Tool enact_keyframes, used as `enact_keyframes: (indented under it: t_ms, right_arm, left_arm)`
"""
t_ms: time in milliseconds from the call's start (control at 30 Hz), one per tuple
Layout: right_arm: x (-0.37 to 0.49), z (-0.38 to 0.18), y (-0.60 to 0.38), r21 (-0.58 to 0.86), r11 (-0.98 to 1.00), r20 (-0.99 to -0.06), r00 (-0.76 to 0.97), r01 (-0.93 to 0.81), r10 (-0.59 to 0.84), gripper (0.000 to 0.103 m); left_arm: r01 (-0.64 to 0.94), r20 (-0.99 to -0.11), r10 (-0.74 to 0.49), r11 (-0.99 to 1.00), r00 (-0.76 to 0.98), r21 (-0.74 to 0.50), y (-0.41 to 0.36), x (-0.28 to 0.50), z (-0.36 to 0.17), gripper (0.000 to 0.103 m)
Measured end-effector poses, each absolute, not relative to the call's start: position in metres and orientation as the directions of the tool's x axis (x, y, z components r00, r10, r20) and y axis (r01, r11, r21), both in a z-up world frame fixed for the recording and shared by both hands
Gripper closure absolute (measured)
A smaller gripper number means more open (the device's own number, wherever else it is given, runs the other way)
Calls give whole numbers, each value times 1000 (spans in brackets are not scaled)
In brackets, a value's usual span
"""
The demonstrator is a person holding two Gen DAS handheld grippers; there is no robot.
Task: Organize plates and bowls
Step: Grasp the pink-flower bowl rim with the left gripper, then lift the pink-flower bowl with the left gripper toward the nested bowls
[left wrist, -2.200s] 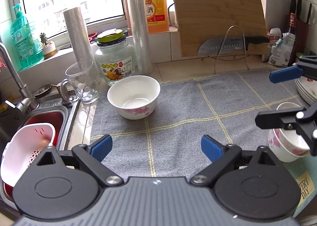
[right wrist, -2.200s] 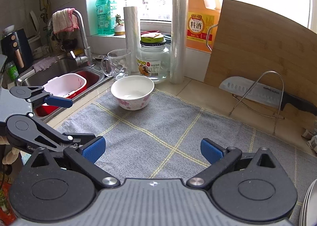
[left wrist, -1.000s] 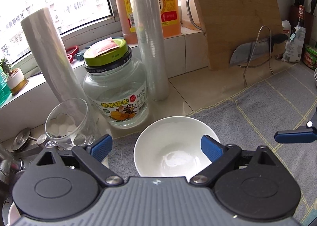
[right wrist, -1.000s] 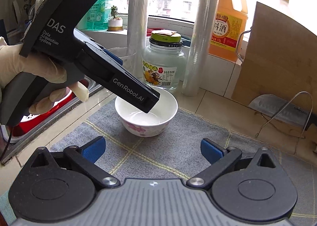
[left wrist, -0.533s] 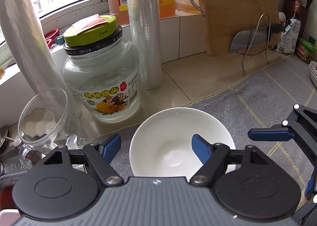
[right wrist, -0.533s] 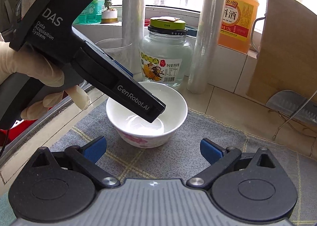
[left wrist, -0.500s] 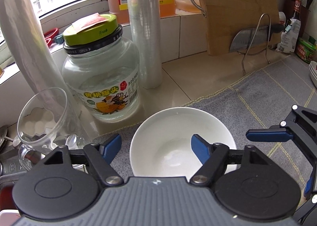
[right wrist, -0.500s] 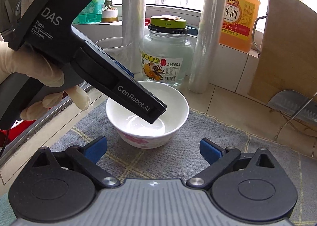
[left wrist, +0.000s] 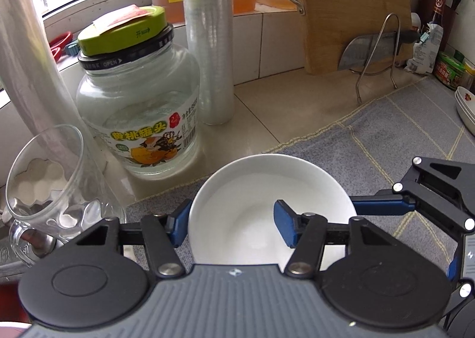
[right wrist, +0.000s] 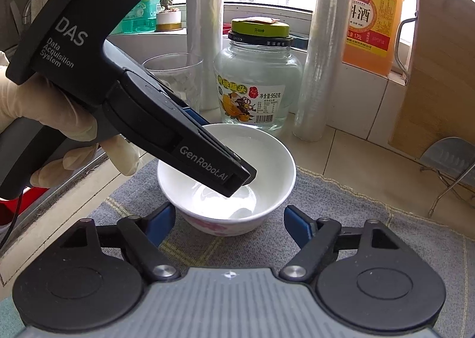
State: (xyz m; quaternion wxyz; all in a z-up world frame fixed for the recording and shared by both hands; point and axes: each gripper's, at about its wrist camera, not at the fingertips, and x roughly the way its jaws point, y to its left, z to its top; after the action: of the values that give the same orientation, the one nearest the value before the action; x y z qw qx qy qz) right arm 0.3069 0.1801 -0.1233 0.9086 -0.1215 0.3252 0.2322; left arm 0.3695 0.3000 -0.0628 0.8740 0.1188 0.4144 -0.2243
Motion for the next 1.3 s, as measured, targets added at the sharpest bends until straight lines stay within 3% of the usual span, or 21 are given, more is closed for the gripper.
enact_keyframes:
  t_ms: [633, 1300]
  right_arm:
    - [298, -111, 175, -72, 859, -669, 664, -507, 336, 23]
    - [216, -58, 103, -100, 861, -666, 676, -499, 315, 23]
  left_arm:
    - [519, -770, -302, 854, 563, 44, 285, 347, -52, 46]
    - [575, -718, -375, 817, 586, 43, 210, 266, 3, 46]
